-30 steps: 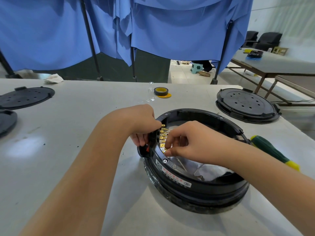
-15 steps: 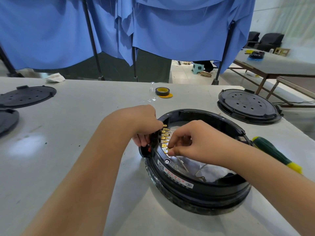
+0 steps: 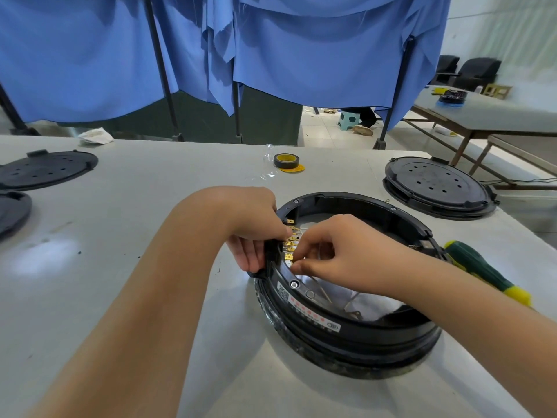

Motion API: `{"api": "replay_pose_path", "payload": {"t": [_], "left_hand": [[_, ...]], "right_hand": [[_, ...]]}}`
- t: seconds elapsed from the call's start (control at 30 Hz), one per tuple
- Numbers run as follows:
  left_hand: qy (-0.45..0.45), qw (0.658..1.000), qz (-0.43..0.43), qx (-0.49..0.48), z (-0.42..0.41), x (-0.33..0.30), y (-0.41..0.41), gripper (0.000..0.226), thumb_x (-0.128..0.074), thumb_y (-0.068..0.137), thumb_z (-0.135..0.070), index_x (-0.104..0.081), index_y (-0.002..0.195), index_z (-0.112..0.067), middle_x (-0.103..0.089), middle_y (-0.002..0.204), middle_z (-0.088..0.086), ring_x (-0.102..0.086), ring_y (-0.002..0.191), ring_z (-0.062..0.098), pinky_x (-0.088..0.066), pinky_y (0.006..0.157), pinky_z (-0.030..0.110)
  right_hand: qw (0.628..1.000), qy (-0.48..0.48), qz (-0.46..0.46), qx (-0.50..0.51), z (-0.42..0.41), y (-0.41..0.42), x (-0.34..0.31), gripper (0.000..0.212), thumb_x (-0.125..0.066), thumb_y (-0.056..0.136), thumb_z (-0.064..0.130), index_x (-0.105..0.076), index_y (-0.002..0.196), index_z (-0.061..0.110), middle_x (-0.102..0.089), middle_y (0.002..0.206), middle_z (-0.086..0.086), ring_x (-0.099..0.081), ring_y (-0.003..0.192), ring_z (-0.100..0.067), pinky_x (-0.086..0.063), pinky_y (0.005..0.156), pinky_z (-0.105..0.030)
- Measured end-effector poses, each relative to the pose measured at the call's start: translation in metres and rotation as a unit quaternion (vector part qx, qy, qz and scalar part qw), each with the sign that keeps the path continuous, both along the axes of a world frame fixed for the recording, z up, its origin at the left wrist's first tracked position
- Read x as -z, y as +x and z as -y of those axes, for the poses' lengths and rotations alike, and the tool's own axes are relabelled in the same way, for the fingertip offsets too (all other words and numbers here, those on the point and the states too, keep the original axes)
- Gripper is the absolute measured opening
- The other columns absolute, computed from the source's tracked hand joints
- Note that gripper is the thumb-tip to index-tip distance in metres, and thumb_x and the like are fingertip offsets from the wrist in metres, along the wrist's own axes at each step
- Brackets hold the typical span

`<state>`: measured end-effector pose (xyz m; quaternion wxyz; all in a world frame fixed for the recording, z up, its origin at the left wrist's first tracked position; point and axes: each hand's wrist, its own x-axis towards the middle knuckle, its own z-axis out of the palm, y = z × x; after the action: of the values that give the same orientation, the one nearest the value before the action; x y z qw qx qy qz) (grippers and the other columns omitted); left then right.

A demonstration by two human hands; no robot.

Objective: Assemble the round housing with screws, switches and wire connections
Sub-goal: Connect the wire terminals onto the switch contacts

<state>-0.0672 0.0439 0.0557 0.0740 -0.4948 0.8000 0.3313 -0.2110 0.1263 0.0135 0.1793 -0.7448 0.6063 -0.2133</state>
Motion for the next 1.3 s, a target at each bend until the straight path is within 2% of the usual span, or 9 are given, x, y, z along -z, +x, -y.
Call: {"api": "replay_pose_path", "payload": {"t": [0.13, 0.33, 0.53, 0.8, 1.13, 1.3], "left_hand": [[0.001, 1.0, 0.002, 0.0, 0.0, 0.0, -0.001, 0.043, -0.05, 0.1, -0.025, -0.045, 0.129, 0.006, -0.064, 0.045, 0.01, -0.064, 0.039, 0.019, -0.052, 0.039, 0.024], [0.004, 1.0, 0.003, -0.002, 0.0, 0.001, -0.002, 0.041, -0.048, 0.1, -0.023, -0.047, 0.128, 0.006, -0.064, 0.045, 0.01, -0.064, 0.039, 0.02, -0.052, 0.04, 0.025], [0.0, 1.0, 0.005, -0.001, 0.001, 0.003, -0.003, 0.041, -0.047, 0.101, -0.022, -0.045, 0.128, 0.008, -0.063, 0.044, 0.011, -0.064, 0.039, 0.021, -0.052, 0.039, 0.025], [0.006, 1.0, -0.005, -0.002, 0.003, 0.003, -0.003, 0.043, -0.048, 0.1, -0.021, -0.043, 0.131, 0.008, -0.064, 0.045, 0.012, -0.064, 0.039, 0.022, -0.052, 0.039, 0.025], [0.007, 1.0, -0.008, -0.002, 0.004, 0.004, -0.003, 0.039, -0.048, 0.098, -0.016, -0.044, 0.13, 0.007, -0.064, 0.046, 0.014, -0.064, 0.04, 0.023, -0.053, 0.039, 0.025], [0.003, 1.0, -0.002, -0.003, 0.004, 0.003, -0.001, 0.038, -0.048, 0.097, -0.016, -0.047, 0.128, 0.007, -0.066, 0.05, 0.015, -0.066, 0.043, 0.024, -0.053, 0.041, 0.025]], "right_hand": [[1.0, -0.02, -0.021, -0.005, -0.001, 0.002, 0.0, 0.009, -0.072, 0.079, 0.035, -0.07, 0.071, 0.031, -0.057, 0.057, 0.015, -0.052, 0.055, 0.001, -0.036, 0.053, -0.015], [1.0, -0.021, -0.018, -0.009, -0.001, 0.004, 0.001, 0.011, -0.071, 0.08, 0.029, -0.068, 0.071, 0.024, -0.063, 0.06, 0.01, -0.055, 0.055, -0.002, -0.048, 0.057, -0.023], [1.0, -0.003, -0.006, 0.004, 0.001, 0.005, 0.001, 0.012, -0.075, 0.078, 0.03, -0.068, 0.069, 0.026, -0.068, 0.066, 0.008, -0.059, 0.059, -0.002, -0.051, 0.062, -0.026], [0.999, -0.025, -0.044, 0.019, -0.002, 0.01, -0.001, 0.014, -0.071, 0.077, 0.03, -0.066, 0.066, 0.024, -0.064, 0.058, 0.01, -0.058, 0.057, -0.003, -0.044, 0.054, -0.02], [0.993, -0.037, -0.095, 0.064, -0.006, 0.022, -0.003, 0.014, -0.064, 0.079, 0.029, -0.06, 0.066, 0.025, -0.059, 0.059, 0.009, -0.057, 0.062, -0.009, -0.045, 0.059, -0.026], [0.992, -0.046, -0.096, 0.07, -0.008, 0.024, -0.001, 0.026, -0.062, 0.08, 0.028, -0.05, 0.057, 0.029, -0.056, 0.056, 0.012, -0.054, 0.059, -0.005, -0.039, 0.055, -0.024]]}}
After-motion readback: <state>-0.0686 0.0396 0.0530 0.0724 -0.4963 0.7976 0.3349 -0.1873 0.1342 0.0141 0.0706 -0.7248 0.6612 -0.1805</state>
